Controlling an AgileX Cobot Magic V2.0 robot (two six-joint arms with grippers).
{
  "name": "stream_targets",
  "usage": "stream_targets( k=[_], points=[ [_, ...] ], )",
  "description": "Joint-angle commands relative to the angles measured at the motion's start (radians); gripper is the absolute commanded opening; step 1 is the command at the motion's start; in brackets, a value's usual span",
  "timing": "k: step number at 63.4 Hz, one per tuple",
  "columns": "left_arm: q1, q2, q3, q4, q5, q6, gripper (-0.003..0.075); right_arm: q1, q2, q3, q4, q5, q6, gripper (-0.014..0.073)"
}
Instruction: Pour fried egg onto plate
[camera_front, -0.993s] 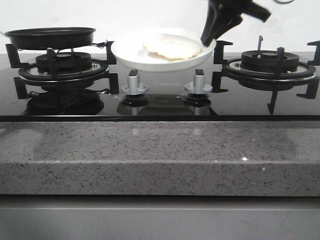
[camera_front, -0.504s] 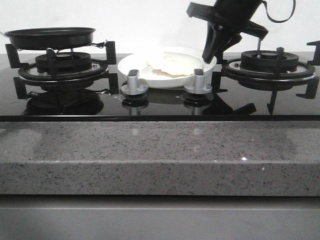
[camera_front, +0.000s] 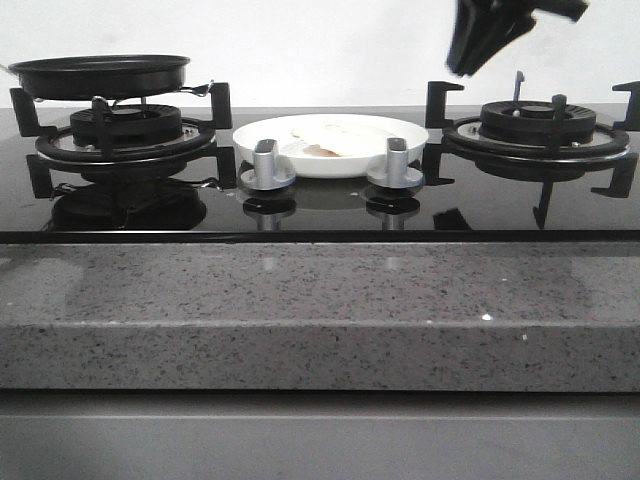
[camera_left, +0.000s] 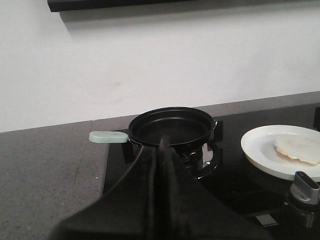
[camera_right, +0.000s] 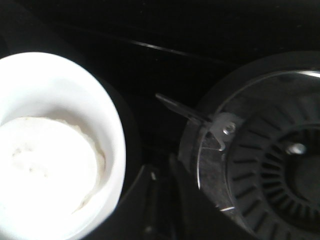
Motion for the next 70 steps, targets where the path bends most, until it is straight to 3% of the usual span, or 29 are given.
stream_targets(
  k=[1, 3, 18, 27, 49, 70],
  points=[
    [-0.009, 0.007, -0.026, -0.012, -0.068, -0.001, -0.0020, -0.009, -0.089, -0.033, 0.015, -0.014, -0.003, -0.0093],
    [-0.009, 0.007, -0.026, -0.012, -0.068, -0.001, -0.0020, -0.010, -0.095, -0.033, 0.015, -0.009, -0.003, -0.0125],
    [-0.009, 0.007, -0.026, -0.034, -0.068, -0.001, -0.0020, -0.008, -0.183, -0.013, 0.015, 0.032, -0.028, -0.0111],
    [-0.009, 0.007, -0.026, -0.040, -0.068, -0.001, -0.0020, 0.008, -0.320, 0.122, 0.011, -0.048, -0.063, -0.0109],
    [-0.009, 0.007, -0.026, -0.040, -0.068, -0.001, -0.0020, 0.077, -0.798, 0.871, -0.023, -0.566, -0.162, -0.0109],
    [-0.009, 0.007, -0.026, -0.040, -0.066, -0.001, -0.0020, 0.077, -1.188, 1.440, -0.021, -0.855, -0.162, -0.0109]
  ],
)
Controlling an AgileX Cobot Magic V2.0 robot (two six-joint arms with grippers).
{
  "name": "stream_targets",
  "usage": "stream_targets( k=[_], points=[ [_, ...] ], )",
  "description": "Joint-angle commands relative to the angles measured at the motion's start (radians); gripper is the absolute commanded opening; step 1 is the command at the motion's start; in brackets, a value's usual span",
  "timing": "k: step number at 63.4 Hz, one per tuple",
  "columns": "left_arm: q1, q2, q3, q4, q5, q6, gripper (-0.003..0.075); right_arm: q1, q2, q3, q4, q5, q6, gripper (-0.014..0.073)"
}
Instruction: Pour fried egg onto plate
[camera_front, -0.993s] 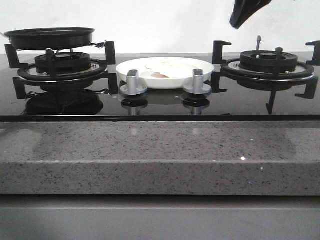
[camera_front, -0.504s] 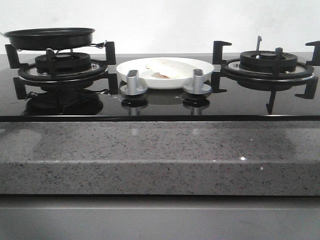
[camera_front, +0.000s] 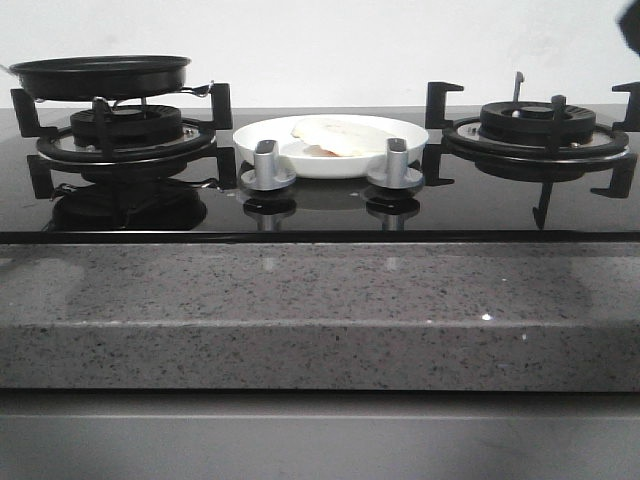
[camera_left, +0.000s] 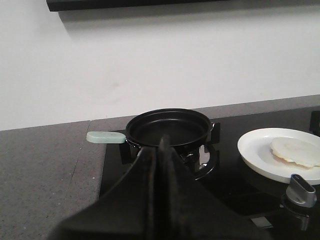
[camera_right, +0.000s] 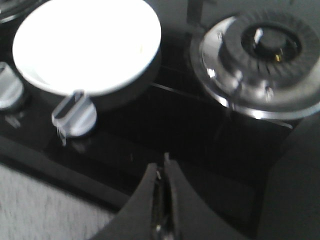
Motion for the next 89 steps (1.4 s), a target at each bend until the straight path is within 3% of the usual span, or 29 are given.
stream_targets(
  k=[1, 15, 32, 82, 89],
  points=[
    [-0.009, 0.007, -0.026, -0.019, -0.066, -0.001, -0.0020, 0.001, -0.110, 0.086, 0.006, -0.141, -0.014, -0.0109],
    [-0.009, 0.007, -0.026, -0.019, -0.062, -0.001, -0.0020, 0.001, -0.337, 0.251, 0.006, -0.213, -0.014, -0.0109],
    [-0.009, 0.007, -0.026, -0.019, -0.054, -0.001, -0.0020, 0.001, -0.466, 0.289, 0.016, -0.233, -0.014, -0.0109],
    [-0.009, 0.007, -0.017, -0.019, -0.054, -0.001, -0.0020, 0.001, -0.471, 0.289, 0.016, -0.229, -0.014, -0.0109],
    [-0.009, 0.000, 0.010, 0.124, -0.054, -0.138, -0.0020, 0.001, -0.471, 0.289, 0.016, -0.228, -0.014, -0.0109]
  ],
)
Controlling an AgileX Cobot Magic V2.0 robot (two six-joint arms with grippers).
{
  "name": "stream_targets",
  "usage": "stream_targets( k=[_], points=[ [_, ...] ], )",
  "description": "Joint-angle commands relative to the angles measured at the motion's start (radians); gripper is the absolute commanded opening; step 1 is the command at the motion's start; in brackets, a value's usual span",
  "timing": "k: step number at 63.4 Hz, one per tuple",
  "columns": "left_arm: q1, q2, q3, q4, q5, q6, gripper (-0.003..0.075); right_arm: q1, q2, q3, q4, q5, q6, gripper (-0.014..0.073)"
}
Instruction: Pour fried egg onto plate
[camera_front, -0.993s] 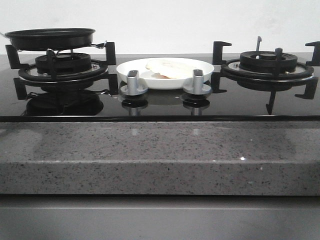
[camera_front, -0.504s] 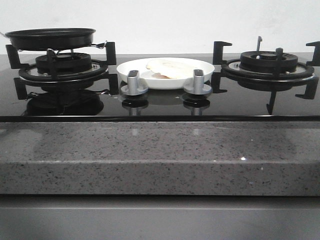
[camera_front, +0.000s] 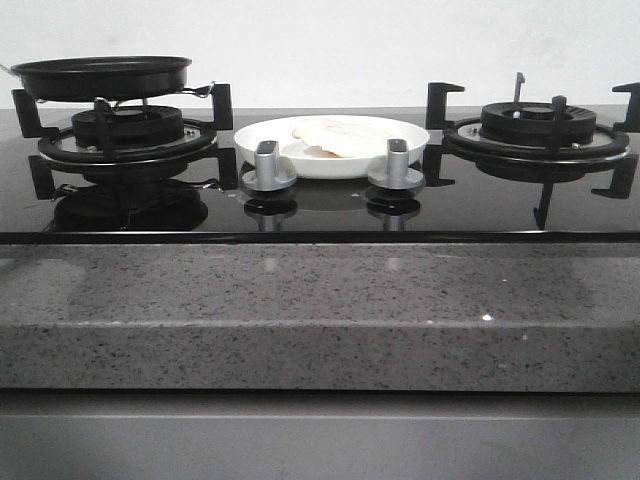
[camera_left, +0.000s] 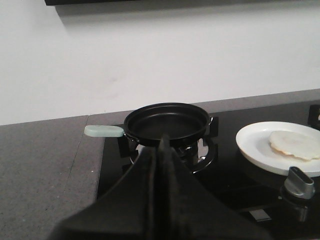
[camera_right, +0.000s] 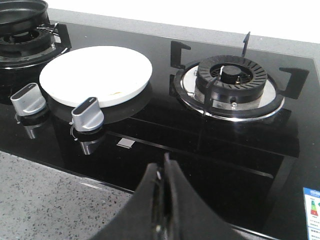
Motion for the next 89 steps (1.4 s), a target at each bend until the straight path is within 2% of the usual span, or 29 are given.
stream_targets(
  k=[1, 6, 11, 17, 32, 40, 46, 53, 89],
  points=[
    [-0.009, 0.001, -0.002, 0.114, -0.072, -0.144, -0.0020, 0.001, 0.000, -0.026, 0.004, -0.081, -0.007, -0.0109],
    [-0.009, -0.016, 0.035, 0.329, -0.091, -0.389, -0.0020, 0.001, 0.000, -0.026, 0.004, -0.081, -0.007, -0.0109],
    [-0.009, -0.054, 0.092, 0.462, -0.117, -0.534, -0.0020, 0.001, 0.000, -0.026, 0.004, -0.081, -0.007, -0.0109],
    [-0.009, -0.127, 0.191, 0.463, -0.159, -0.536, -0.0020, 0.001, 0.000, -0.026, 0.004, -0.081, -0.007, -0.0109],
    [-0.009, -0.316, 0.408, 0.449, -0.161, -0.536, -0.0020, 0.001, 0.000, -0.026, 0.004, -0.081, -0.007, -0.0109],
    [-0.009, -0.312, 0.476, 0.439, -0.218, -0.536, -0.0020, 0.001, 0.001, -0.026, 0.004, -0.077, -0.007, -0.0109],
    [-0.009, -0.312, 0.522, 0.418, -0.328, -0.536, -0.0020, 0.001, 0.001, -0.026, 0.004, -0.072, -0.007, -0.0109],
    [-0.009, -0.312, 0.522, 0.403, -0.359, -0.536, -0.0020, 0.001, 0.001, -0.026, 0.004, -0.072, -0.007, -0.0109],
    [-0.009, -0.312, 0.522, 0.403, -0.354, -0.536, -0.0020, 0.001, 0.001, -0.026, 0.004, -0.072, -0.007, -0.0109]
  ],
)
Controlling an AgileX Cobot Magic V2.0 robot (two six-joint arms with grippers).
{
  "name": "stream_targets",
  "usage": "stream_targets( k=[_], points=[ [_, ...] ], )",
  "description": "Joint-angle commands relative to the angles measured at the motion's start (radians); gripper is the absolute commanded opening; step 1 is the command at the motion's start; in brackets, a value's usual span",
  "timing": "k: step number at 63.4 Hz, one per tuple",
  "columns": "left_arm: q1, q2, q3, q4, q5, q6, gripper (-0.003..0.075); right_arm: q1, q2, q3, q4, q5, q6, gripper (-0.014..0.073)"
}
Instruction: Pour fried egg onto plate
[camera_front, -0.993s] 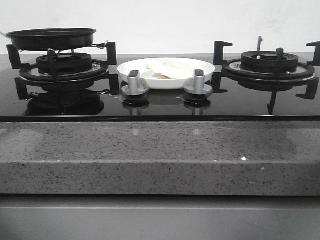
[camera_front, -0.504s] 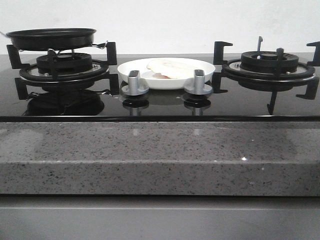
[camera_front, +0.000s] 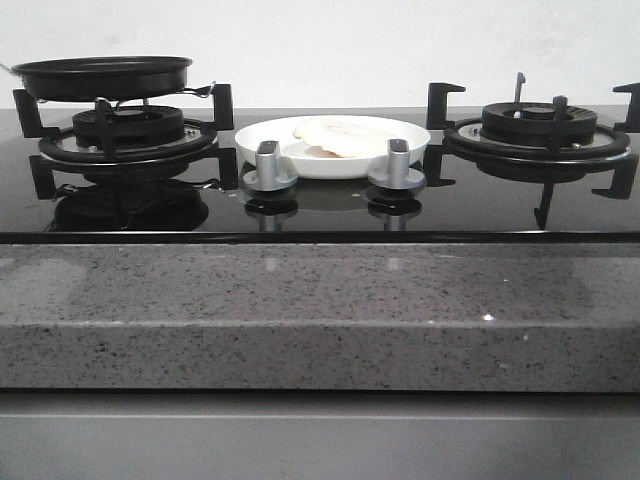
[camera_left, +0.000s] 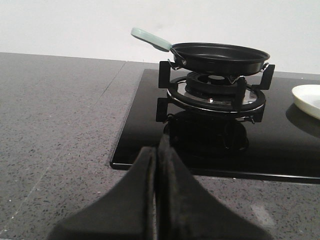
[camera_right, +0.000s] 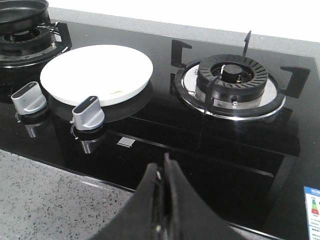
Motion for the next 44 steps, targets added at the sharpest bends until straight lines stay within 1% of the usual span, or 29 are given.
stream_targets(
  k=[1, 11, 16, 20, 26, 30, 37, 44],
  points=[
    [-0.009, -0.018, 0.006, -0.010, -0.092, -0.008, -0.0020, 0.001, 0.001, -0.027, 0.003, -0.072, -0.007, -0.0109],
    [-0.009, -0.018, 0.006, -0.010, -0.092, -0.008, -0.0020, 0.010, 0.001, -0.021, 0.004, -0.088, -0.006, -0.0109],
    [-0.009, -0.018, 0.006, -0.010, -0.092, -0.008, -0.0020, 0.012, -0.007, 0.013, -0.020, -0.153, 0.000, -0.0109],
    [-0.008, -0.018, 0.006, -0.010, -0.092, -0.008, -0.0020, -0.001, -0.035, 0.048, -0.078, -0.216, 0.045, -0.0109],
    [-0.008, -0.016, 0.006, -0.010, -0.092, -0.008, -0.0020, -0.051, -0.113, 0.131, -0.166, -0.280, 0.141, -0.0109],
    [-0.008, -0.016, 0.006, -0.010, -0.092, -0.008, -0.0020, -0.092, -0.177, 0.200, -0.186, -0.284, 0.175, -0.0109],
    [-0.008, -0.016, 0.006, -0.010, -0.092, -0.008, -0.0020, -0.136, -0.275, 0.313, -0.190, -0.283, 0.178, -0.0109],
    [-0.008, -0.016, 0.006, -0.010, -0.092, -0.008, -0.0020, -0.144, -0.386, 0.418, -0.190, -0.282, 0.178, -0.0109]
  ],
)
